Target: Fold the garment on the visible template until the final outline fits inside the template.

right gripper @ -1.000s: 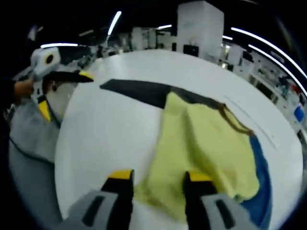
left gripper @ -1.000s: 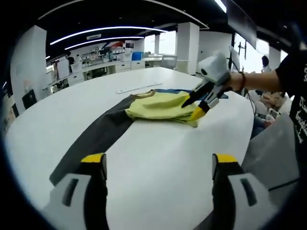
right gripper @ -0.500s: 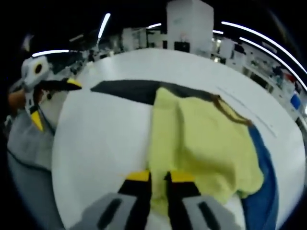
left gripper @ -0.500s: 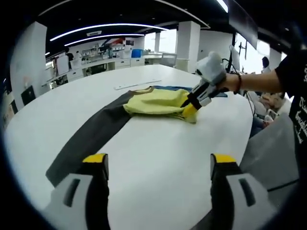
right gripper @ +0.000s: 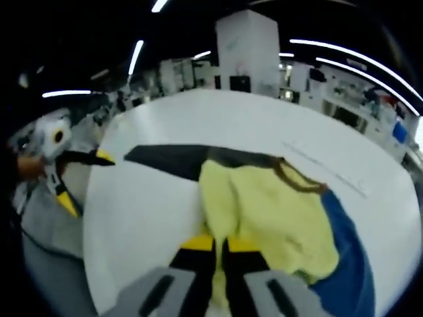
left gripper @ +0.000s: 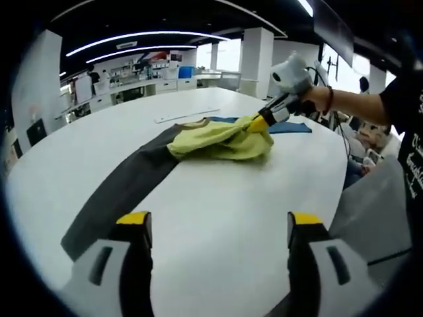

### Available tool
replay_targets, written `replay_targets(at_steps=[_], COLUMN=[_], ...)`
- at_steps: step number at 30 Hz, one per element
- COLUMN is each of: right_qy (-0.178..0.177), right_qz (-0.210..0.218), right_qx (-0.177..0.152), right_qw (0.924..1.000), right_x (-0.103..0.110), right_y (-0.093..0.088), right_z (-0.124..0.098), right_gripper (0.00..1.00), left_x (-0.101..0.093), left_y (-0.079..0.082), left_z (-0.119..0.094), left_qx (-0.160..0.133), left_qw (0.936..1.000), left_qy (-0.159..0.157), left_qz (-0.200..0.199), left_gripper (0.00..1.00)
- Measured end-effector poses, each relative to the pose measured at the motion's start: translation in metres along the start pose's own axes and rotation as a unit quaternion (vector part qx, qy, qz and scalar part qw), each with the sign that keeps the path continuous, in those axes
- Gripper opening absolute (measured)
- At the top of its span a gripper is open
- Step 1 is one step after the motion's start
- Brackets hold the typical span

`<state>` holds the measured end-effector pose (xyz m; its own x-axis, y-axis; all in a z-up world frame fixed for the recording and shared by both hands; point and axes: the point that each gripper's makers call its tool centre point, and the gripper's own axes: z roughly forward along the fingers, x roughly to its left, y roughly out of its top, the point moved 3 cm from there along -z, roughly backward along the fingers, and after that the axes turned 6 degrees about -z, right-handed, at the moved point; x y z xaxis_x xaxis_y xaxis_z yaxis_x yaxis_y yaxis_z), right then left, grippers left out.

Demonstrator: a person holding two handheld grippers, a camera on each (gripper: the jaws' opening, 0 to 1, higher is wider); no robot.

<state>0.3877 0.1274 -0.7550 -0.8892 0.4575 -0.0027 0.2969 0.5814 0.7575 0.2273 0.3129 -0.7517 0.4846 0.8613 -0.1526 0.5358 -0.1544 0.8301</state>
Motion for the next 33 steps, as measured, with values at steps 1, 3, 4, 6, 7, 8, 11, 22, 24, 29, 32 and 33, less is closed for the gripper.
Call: replay_targets(at_steps=[1, 3, 4, 6, 7, 8, 11, 22, 24, 29, 32, 33], right_qy=[-0.004, -0.011, -0.012, -0.018, -0.020, -0.020, -0.030, -0.051, -0.053, -0.050, -0.049, -0.049], right_qz=[0.002, 0.006, 0.009, 0.011, 0.011, 0.012, 0.020, 0.046, 0.054, 0.059, 0.063, 0.067], right_qx=[-0.002, -0.010, -0.012, -0.015, -0.015, -0.015, -0.013, 0.017, 0.023, 0.036, 0.043, 0.046], right_qw=[1.0000, 0.9999, 0.9998, 0.9997, 0.9996, 0.9996, 0.9993, 0.9975, 0.9969, 0.9964, 0.9959, 0.9955], right_x=[-0.004, -0.010, -0.013, -0.020, -0.023, -0.024, -0.039, -0.073, -0.076, -0.081, -0.082, -0.079], right_y=[0.003, 0.008, 0.011, 0.015, 0.018, 0.019, 0.023, 0.007, 0.002, -0.006, -0.011, -0.013], right_z=[-0.001, -0.002, -0.002, 0.000, 0.001, 0.002, 0.007, 0.041, 0.045, 0.054, 0.056, 0.055], right_gripper=[0.00, 0.00, 0.00, 0.00, 0.00, 0.00, 0.00, 0.00, 0.00, 0.00, 0.00, 0.00], left_x=[0.000, 0.000, 0.001, 0.002, 0.003, 0.003, 0.002, 0.005, 0.007, 0.007, 0.007, 0.007], left_y=[0.001, 0.002, 0.002, 0.003, 0.003, 0.003, 0.003, 0.002, 0.001, 0.000, 0.000, 0.000], left_z=[0.000, 0.000, 0.000, 0.001, 0.002, 0.002, 0.003, 0.009, 0.010, 0.014, 0.015, 0.016], left_qx=[-0.001, -0.001, -0.001, -0.001, -0.001, 0.000, 0.001, 0.005, 0.005, 0.010, 0.012, 0.012], left_qw=[1.0000, 1.0000, 1.0000, 1.0000, 1.0000, 1.0000, 1.0000, 1.0000, 0.9999, 0.9999, 0.9999, 0.9999], left_qy=[-0.001, -0.002, -0.002, -0.002, -0.002, -0.002, -0.002, -0.001, -0.001, -0.001, -0.002, -0.002], left_qz=[0.000, 0.001, 0.002, 0.001, 0.000, 0.000, 0.000, -0.008, -0.010, -0.011, -0.011, -0.010], left_gripper=[0.81, 0.80, 0.79, 0.79, 0.78, 0.78, 0.77, 0.74, 0.73, 0.72, 0.71, 0.71])
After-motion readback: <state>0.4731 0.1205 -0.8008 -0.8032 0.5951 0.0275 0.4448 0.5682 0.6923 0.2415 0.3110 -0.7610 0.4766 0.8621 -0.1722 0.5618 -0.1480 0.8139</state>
